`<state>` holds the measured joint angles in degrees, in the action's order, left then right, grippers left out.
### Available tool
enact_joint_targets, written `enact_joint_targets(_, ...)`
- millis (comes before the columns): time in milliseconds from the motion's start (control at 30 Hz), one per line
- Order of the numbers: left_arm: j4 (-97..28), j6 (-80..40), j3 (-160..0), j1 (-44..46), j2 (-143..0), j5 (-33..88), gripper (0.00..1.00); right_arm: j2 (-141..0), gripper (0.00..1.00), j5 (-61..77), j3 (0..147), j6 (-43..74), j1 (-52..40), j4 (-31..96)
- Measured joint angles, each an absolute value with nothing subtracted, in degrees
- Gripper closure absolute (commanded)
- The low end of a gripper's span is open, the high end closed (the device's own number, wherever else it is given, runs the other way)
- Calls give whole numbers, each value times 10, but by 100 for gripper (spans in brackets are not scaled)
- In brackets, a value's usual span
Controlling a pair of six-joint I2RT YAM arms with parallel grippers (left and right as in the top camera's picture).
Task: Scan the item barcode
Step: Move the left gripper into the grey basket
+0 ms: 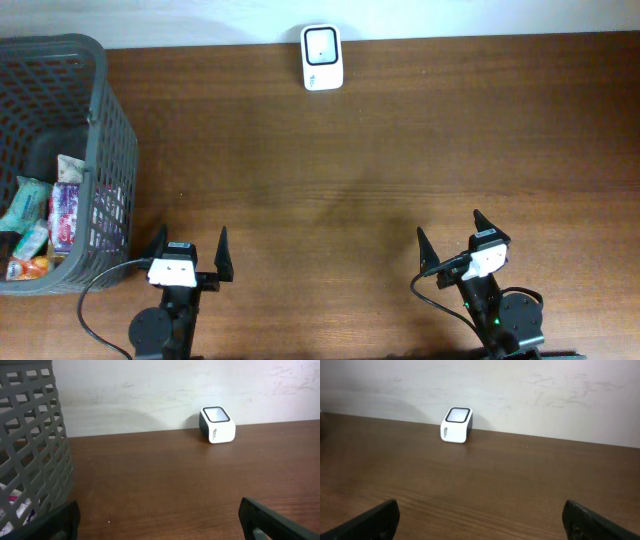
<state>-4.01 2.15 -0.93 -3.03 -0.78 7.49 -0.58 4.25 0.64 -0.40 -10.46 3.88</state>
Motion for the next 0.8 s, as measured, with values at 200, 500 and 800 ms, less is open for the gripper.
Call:
enact_joint_targets(200, 204, 4, -15, -31, -3, 172, 1, -6, 1, 43, 6, -4, -105, 39)
enact_joint_targets(500, 192, 2, -11, -31, -4, 196, 1, -6, 1, 42, 6, -4, -105, 39)
enact_joint_targets(800, 256, 2, -8, -31, -4, 196, 1, -6, 1, 42, 6, -4, -105, 39)
